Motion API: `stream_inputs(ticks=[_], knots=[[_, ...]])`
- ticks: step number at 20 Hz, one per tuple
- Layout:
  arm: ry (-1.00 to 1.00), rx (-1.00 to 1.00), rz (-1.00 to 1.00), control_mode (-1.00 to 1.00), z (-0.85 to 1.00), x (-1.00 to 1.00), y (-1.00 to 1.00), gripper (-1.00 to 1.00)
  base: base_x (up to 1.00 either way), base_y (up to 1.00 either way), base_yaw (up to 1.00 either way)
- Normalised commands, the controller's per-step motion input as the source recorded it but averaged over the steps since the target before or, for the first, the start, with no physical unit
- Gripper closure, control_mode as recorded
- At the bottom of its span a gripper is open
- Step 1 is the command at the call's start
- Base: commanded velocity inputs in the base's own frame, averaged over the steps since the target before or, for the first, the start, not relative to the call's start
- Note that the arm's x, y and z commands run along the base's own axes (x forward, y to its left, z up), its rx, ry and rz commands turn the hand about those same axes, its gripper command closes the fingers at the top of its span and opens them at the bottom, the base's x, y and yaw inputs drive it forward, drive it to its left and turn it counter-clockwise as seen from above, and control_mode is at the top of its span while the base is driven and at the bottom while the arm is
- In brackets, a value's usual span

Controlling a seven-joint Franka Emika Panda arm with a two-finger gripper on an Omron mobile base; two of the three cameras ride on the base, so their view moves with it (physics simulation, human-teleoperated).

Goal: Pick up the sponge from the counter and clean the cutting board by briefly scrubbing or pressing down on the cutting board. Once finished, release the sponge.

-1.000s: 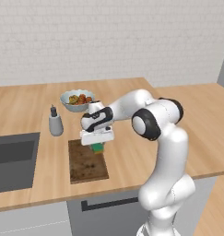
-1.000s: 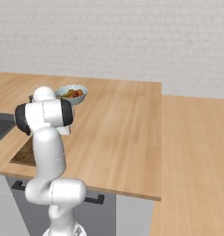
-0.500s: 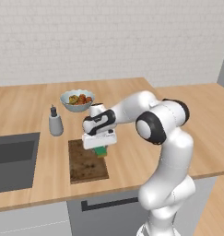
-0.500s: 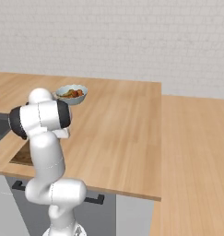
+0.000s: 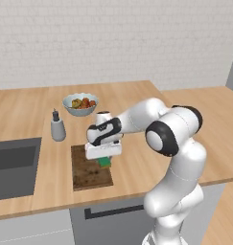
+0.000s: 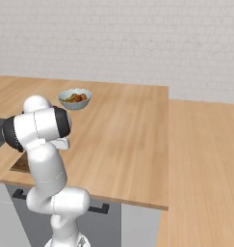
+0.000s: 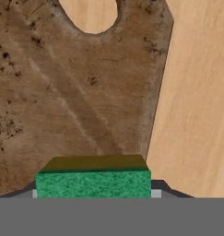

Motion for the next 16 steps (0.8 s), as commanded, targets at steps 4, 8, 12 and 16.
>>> stream_inputs(ticks=[4, 8, 12, 16], knots=[[0.00, 0.10, 0.00, -1.00, -0.04, 0.00, 0.36, 1.00, 0.00, 0.00, 0.00], [0.00, 0.02, 0.00, -1.00, 0.00, 0.00, 0.71, 1.00, 0.00, 0.00, 0.00], [-0.05, 0.00, 0.00, -1.00, 0.00, 0.00, 0.95, 1.00, 0.00, 0.00, 0.00], [-0.11, -0.06, 0.00, -1.00, 0.02, 0.00, 0.91, 1.00, 0.00, 0.00, 0.00]])
